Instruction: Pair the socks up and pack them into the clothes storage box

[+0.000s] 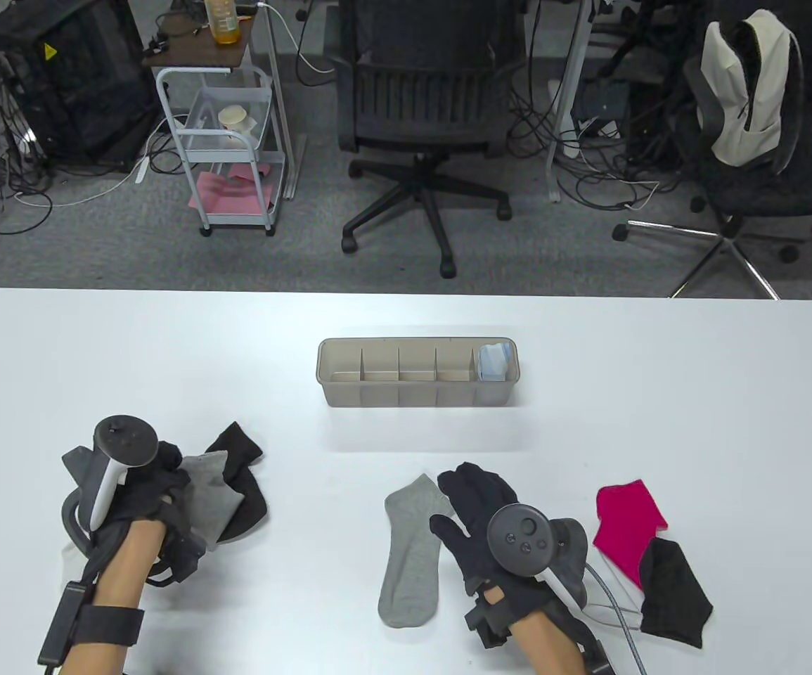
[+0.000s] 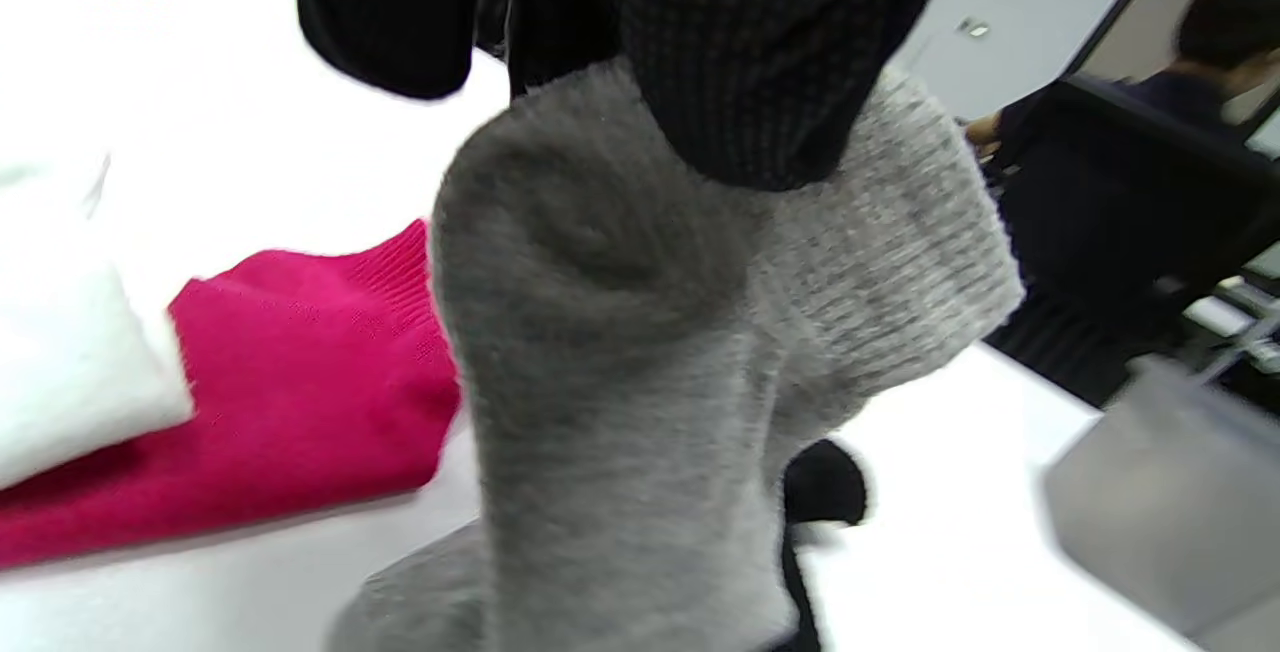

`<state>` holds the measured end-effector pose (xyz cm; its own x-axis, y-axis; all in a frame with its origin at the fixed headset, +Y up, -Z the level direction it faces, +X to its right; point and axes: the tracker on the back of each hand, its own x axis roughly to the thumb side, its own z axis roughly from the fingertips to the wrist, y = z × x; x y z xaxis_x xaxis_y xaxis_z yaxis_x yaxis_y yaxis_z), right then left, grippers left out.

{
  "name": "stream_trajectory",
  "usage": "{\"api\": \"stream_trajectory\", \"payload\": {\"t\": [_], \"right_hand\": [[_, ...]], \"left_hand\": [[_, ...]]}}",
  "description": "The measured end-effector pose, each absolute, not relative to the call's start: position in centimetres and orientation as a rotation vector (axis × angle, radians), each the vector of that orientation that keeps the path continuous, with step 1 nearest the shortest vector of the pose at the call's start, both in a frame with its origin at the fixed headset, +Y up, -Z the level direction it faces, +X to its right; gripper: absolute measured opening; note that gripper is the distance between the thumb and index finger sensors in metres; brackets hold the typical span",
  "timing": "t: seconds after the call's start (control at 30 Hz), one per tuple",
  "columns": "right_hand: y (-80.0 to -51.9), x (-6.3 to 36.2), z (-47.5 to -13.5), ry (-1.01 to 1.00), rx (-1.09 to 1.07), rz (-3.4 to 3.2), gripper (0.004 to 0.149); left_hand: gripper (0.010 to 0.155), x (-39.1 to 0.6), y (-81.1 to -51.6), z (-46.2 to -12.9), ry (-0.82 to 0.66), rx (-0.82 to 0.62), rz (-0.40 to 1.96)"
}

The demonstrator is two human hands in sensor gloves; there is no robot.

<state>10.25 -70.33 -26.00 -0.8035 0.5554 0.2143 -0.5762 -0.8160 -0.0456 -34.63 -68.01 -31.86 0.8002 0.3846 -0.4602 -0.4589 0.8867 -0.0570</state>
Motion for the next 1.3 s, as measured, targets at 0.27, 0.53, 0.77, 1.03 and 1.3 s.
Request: {"api": "stream_trajectory", "payload": {"t": [0.27,0.53,0.77,1.03,1.3], "right_hand": [[-70.5,10.0,-25.9,-0.118,0.265,2.482,0.061],[-70.7,9.8,-25.9,-0.073,0.269,2.355,0.058],[-71.1,9.6,-25.9,0.013,0.295,2.272,0.065],[-71.9,10.3,-26.6,0.092,0.323,2.273,0.076],[-73.3,11.9,-26.3,0.286,0.305,2.144,0.035]], "left_hand": [[0.037,-31.5,-61.5,-29.4,0.247,-0.018,0.546],[0.037,-25.4,-57.6,-27.4,-0.076,0.083,0.58],[0.037,-19.2,-56.4,-26.4,-0.292,0.068,0.588],[0.037,-13.4,-57.3,-26.5,-0.478,-0.082,0.585],[0.04,-10.3,-56.6,-27.1,-0.506,-0.024,0.495]]}}
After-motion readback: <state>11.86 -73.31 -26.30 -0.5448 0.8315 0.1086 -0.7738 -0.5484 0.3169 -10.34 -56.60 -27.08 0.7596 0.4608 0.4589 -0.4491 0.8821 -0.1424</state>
